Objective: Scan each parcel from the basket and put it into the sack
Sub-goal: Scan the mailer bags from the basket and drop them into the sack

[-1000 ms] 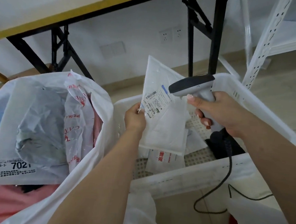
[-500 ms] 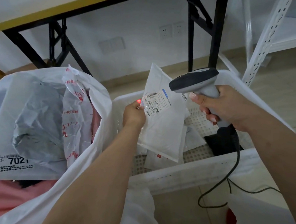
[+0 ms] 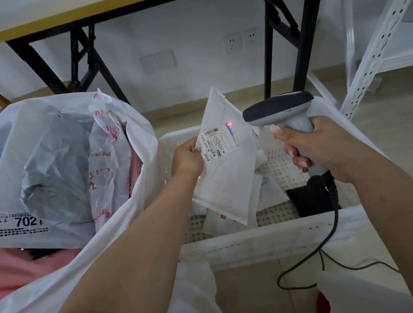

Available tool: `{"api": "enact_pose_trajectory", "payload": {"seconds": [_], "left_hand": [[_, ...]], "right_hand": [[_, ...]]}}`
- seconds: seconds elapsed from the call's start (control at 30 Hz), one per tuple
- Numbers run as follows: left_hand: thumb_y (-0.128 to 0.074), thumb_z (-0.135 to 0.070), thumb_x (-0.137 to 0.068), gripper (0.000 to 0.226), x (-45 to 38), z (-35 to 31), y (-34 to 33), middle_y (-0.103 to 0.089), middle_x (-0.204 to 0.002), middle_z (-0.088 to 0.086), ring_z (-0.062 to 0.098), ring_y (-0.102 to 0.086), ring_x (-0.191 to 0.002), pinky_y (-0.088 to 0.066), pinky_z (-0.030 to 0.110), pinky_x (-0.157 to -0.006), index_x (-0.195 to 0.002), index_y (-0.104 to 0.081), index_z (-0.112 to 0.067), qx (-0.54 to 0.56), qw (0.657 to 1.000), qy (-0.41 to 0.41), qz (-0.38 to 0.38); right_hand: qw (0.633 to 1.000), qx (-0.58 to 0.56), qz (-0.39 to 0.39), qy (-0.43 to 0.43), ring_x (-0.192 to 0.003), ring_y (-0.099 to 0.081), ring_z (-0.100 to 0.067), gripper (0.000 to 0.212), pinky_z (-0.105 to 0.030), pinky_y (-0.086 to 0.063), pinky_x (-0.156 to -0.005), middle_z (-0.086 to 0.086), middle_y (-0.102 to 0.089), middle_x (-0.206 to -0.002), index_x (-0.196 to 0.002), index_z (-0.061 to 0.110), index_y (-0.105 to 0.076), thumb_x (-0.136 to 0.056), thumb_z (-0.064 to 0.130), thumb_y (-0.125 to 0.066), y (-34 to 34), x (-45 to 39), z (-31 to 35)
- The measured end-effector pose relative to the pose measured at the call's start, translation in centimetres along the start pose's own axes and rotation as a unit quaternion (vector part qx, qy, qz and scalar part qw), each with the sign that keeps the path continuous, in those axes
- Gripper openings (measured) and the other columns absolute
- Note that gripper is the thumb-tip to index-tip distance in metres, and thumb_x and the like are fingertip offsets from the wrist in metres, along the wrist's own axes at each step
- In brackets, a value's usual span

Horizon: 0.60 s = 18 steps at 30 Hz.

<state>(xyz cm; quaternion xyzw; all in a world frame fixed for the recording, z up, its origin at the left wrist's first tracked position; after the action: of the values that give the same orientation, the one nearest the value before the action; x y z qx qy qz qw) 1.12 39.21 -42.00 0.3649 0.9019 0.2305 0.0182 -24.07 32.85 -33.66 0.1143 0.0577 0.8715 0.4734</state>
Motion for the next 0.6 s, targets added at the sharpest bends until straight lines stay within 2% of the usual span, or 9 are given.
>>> {"api": "enact_pose_trajectory", "payload": {"seconds": [0.2,0.33,0.5,0.6], "left_hand": [[-0.043,-0.013,-0.102,0.036,0.6,-0.4,-0.1,-0.073,-0.103,-0.007,0.014,-0.064,-0.087,-0.051,0.030,-0.088,-0.118,-0.069,-0.032,0.010,1.000,0.000,-0.005],[-0.042,-0.011,-0.101,0.039,3.3,-1.7,-0.3,-0.072,-0.114,-0.001,0.021,-0.068,-0.100,-0.053,0.029,-0.089,-0.128,-0.064,-0.029,0.058,0.998,-0.004,-0.009],[-0.043,-0.006,-0.100,0.032,7.6,-7.3,2.5,-0.073,-0.109,0.003,0.023,-0.067,-0.103,-0.053,0.031,-0.090,-0.119,-0.067,-0.017,0.123,0.986,-0.110,-0.018],[-0.047,-0.007,-0.099,0.033,8.9,-11.7,8.2,-0.071,-0.113,0.009,0.027,-0.065,-0.106,-0.051,0.032,-0.088,-0.126,-0.064,-0.015,0.114,0.979,-0.152,-0.069]], "right_hand": [[1.000,-0.014,0.001,-0.001,-0.043,-0.042,-0.013,0.037,-0.027,-0.042,-0.047,-0.003,-0.053,-0.058,-0.080,0.011,-0.057,-0.082,0.046,-0.069,0.1,0.4,0.4],[0.996,-0.089,-0.019,0.013,-0.041,-0.041,-0.011,0.038,-0.025,-0.041,-0.045,0.000,-0.051,-0.058,-0.083,0.013,-0.056,-0.076,0.047,-0.069,-0.3,1.6,1.3],[0.988,-0.146,-0.037,0.026,-0.041,-0.039,-0.012,0.035,-0.029,-0.039,-0.049,0.000,-0.051,-0.057,-0.082,0.014,-0.055,-0.080,0.046,-0.071,-2.7,3.9,3.8],[0.986,-0.154,-0.028,0.056,-0.040,-0.037,-0.013,0.038,-0.028,-0.038,-0.047,0.000,-0.050,-0.056,-0.093,0.012,-0.057,-0.080,0.045,-0.071,-4.9,5.5,7.5]]}}
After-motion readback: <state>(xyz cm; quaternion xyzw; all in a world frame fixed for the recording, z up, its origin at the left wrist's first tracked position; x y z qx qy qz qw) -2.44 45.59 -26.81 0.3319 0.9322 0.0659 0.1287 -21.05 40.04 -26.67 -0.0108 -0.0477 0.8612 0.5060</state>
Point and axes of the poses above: each hand's wrist, its own x-axis away from the middle knuckle, its own y-axis out of the back of the hand, z = x × y, the point moved 4 cm from there along -x, towards the middle knuckle
